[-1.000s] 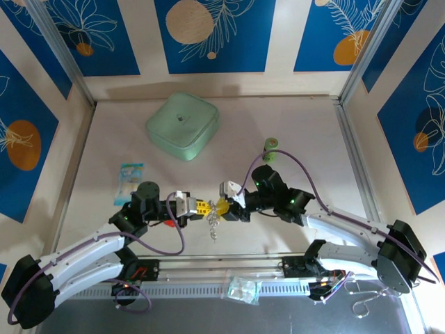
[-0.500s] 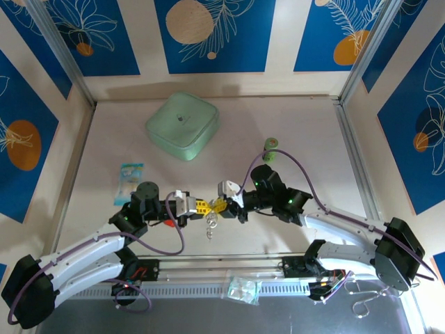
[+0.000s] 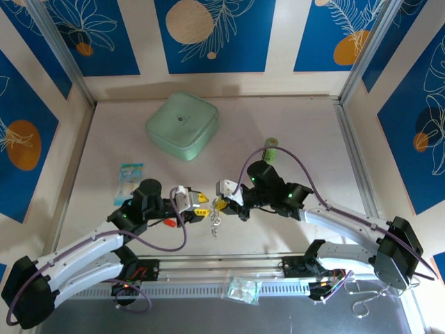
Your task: Put the keys on the keyring
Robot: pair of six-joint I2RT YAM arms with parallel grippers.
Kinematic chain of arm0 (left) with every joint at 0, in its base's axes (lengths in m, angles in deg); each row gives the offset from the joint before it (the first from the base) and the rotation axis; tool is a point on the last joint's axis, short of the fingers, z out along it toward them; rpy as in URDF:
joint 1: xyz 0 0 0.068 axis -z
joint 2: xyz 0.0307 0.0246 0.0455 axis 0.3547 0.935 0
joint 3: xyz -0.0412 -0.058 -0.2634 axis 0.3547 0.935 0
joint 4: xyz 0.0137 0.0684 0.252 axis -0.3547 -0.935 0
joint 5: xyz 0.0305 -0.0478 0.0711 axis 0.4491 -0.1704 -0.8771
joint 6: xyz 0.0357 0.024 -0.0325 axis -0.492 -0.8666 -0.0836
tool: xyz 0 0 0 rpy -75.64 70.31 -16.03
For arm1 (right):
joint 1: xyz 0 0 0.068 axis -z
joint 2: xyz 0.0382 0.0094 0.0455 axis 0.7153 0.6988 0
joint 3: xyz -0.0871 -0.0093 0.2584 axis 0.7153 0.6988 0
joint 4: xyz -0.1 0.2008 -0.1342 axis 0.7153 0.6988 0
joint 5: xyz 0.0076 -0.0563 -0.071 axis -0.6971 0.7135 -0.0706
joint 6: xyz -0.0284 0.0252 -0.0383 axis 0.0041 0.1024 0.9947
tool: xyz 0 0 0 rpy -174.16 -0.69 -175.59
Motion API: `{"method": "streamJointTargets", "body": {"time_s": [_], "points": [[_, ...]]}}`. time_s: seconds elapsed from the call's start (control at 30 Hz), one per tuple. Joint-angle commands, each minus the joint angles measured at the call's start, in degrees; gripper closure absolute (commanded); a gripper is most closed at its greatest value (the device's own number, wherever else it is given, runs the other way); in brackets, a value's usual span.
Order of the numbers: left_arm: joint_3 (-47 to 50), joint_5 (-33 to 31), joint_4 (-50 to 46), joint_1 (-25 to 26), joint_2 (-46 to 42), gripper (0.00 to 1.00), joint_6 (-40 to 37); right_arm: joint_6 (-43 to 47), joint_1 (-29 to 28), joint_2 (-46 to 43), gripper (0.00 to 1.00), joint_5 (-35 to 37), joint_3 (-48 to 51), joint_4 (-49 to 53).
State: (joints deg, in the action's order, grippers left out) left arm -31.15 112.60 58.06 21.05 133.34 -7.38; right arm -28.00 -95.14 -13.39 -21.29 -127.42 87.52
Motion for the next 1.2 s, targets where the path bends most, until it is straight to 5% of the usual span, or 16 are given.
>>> {"method": "streamJointTargets", "body": {"time_s": [0.0,0.63,1.17], "points": [[-2.53,-3.0,-5.47,0.55,-1.34,0.63,-0.35,4.1,0.08,0.88,1.0,1.8,-3.22,5.3],[-7.19,-3.65,-13.46,0.54,2.52,0.53,-0.64,10.8,-3.11,5.74,1.0,6.76,-10.43,13.34],[-8.07,-0.91,-10.7,0.59,5.74,0.8,-0.57,12.14,-7.03,10.28,1.0,10.38,-16.28,17.12]]}}
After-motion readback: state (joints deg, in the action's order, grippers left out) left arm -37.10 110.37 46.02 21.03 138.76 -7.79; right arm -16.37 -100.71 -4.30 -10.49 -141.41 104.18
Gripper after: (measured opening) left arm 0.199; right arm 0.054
